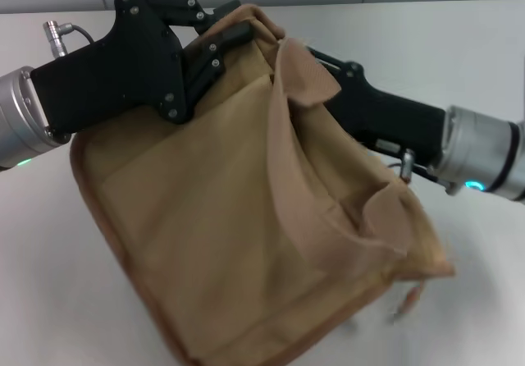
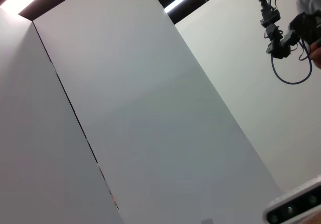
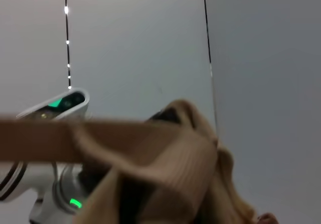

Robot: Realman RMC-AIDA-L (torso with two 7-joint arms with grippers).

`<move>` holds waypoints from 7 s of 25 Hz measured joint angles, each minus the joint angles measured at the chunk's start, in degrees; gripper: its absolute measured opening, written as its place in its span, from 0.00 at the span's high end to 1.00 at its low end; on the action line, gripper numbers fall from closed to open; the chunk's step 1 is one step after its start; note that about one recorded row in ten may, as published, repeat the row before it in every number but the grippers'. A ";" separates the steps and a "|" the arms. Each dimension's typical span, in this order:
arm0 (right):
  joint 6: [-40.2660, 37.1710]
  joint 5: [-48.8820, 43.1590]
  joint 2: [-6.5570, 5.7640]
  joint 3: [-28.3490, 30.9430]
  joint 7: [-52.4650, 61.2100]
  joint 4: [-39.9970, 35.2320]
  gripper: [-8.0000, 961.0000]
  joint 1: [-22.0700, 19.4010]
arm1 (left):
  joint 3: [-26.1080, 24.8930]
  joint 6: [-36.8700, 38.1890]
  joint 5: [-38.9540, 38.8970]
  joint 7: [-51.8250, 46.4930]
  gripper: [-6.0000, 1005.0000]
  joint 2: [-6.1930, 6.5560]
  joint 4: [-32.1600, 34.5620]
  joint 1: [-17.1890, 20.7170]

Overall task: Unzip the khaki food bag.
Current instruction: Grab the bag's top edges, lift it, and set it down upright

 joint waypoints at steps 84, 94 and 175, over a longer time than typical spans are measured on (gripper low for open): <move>-1.29 -0.22 0.31 4.18 -17.79 -0.94 0.36 -6.70 | 0.34 -0.20 -1.97 1.24 0.91 -0.04 -0.33 -1.41; -0.86 0.18 0.31 3.49 -22.69 0.39 0.52 -5.07 | 1.61 -0.20 -2.29 1.25 0.91 -0.04 -0.31 -1.82; 5.94 8.27 0.31 -10.39 -28.93 -4.84 0.97 -5.16 | 1.36 0.64 -2.65 1.24 0.91 0.01 -0.33 -2.03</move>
